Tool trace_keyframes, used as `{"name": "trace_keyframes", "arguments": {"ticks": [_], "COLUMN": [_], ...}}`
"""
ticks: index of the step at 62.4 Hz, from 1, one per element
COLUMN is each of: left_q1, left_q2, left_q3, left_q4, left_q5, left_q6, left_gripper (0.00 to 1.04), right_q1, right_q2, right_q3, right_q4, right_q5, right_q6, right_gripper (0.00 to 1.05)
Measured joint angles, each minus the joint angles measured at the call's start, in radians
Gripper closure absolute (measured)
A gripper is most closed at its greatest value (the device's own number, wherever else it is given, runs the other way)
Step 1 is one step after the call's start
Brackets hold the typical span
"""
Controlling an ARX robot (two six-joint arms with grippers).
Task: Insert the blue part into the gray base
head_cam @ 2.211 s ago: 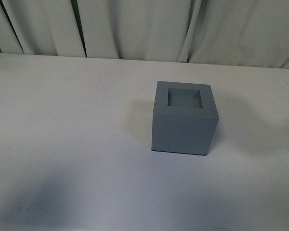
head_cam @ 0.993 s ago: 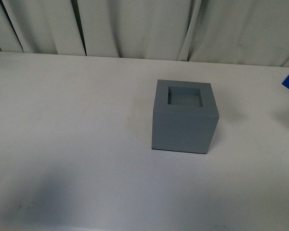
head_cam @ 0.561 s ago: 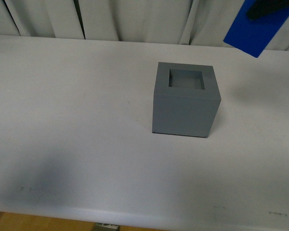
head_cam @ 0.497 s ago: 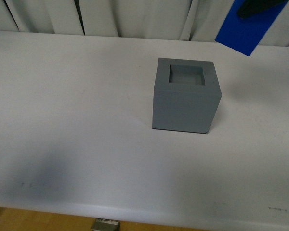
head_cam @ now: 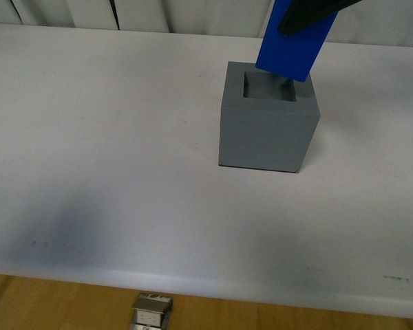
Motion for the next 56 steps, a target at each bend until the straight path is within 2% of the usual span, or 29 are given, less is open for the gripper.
{"name": "trace_keyframes", "arguments": {"ticks": [56], "left_q1": [0.000], "left_q2": [0.000], "left_q3": [0.000], "left_q4": [0.000], "left_q5": [0.000], "left_q6": [0.000], "left_gripper": [0.06], "right_q1": [0.025], "right_q2": [0.069], "right_q3": [0.039], "right_q4": [-0.002], "right_q5": [0.055], "right_q6": [-0.056], "right_gripper": [0.57]}}
